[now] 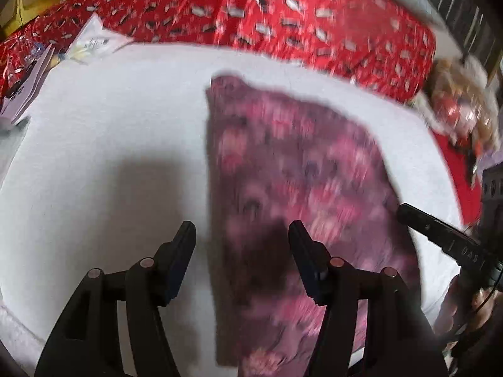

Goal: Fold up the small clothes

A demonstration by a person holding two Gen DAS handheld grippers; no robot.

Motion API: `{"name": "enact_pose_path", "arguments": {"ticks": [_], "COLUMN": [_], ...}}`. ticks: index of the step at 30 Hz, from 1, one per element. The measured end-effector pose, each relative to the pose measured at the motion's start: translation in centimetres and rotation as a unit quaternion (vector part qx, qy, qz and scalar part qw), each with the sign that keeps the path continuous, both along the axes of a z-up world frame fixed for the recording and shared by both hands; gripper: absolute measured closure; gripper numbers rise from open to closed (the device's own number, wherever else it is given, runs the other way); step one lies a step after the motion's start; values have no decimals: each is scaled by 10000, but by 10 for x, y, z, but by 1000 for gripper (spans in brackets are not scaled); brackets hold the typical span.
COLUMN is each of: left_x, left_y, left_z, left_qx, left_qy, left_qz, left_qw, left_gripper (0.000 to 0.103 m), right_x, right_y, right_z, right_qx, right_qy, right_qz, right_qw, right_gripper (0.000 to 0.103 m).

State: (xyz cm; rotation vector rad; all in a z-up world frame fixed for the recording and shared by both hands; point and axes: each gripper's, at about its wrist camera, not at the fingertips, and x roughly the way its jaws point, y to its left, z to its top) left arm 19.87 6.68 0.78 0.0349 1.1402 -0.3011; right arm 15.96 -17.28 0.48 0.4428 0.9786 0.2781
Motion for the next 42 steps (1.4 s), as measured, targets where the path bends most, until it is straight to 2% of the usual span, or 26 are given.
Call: {"name": "enact_pose_path", "arguments": {"ticks": [1, 2, 3, 5, 7, 9, 10, 12, 13, 14, 17, 21, 22, 24, 25, 28, 34, 39, 42], "left_x": [-4, -7, -11, -20, -34, -46, -50, -54, -57, -59, -62, -73, -73, -75, -76, -79, -80, -78, -71], "left_y": [-3, 1, 5, 13, 20, 20, 18, 15, 16, 18, 18, 15, 14, 13, 13, 13, 13, 13, 19], "left_z": [-14, -17, -15, -2, 9, 4, -5, -26, -30, -28, -17, -19, -21, -21, -19, -15, -15, -14, -7], "left_qx": [123, 58, -51, -183, -194, -66, 80, 312, 313, 270, 264, 482, 548, 619, 611, 620, 621, 581, 431], "left_qy": [121, 101, 73, 96, -89, -144, -89, 85, 66, 39, 41, -115, -128, -127, -134, -159, -138, -125, -145], "left_qz": [-16, 38, 132, 201, 202, 139, 103, 85, 151, 202, 233, 194, 188, 207, 216, 204, 252, 291, 372], "left_qw": [9999, 9999, 9999, 9996, 9996, 9998, 9999, 9994, 9994, 9994, 9994, 9986, 9982, 9978, 9978, 9977, 9977, 9978, 9983], "left_gripper": [40, 40, 41, 41, 41, 41, 41, 40, 39, 39, 40, 40, 40, 40, 40, 40, 40, 40, 40], "right_x": [-4, -6, -9, -14, -25, -38, -44, -47, -48, -52, -61, -79, -84, -90, -92, -93, -83, -62, -49], "right_y": [6, 10, 11, 7, 5, 8, 11, 16, 17, 16, 8, 4, 4, 5, 2, -5, -4, 7, 13], "right_z": [-12, -21, -23, -12, 3, 11, 9, -10, -24, -30, -16, -8, -14, -31, -35, -23, 8, 5, -15], "right_qx": [-228, -447, -516, -432, -221, -204, -295, -553, -718, -722, -590, -652, -680, -850, -711, -507, -513, -476, -822], "right_qy": [195, 302, 202, 330, 214, 78, 84, 374, 614, 647, 614, 451, 536, 908, 936, 932, 405, 196, 490], "right_qz": [83, 120, 76, -156, -107, 28, 89, 198, 249, 249, -1, 14, 32, 22, -72, -349, -420, -396, -291], "right_qw": [9995, 9985, 9984, 9984, 9995, 9998, 9995, 9976, 9952, 9950, 9964, 9968, 9962, 9922, 9930, 9937, 9970, 9979, 9950], "right_gripper": [82, 82, 82, 79, 79, 77, 72, 73, 74, 75, 73, 70, 72, 69, 69, 67, 67, 67, 64]}}
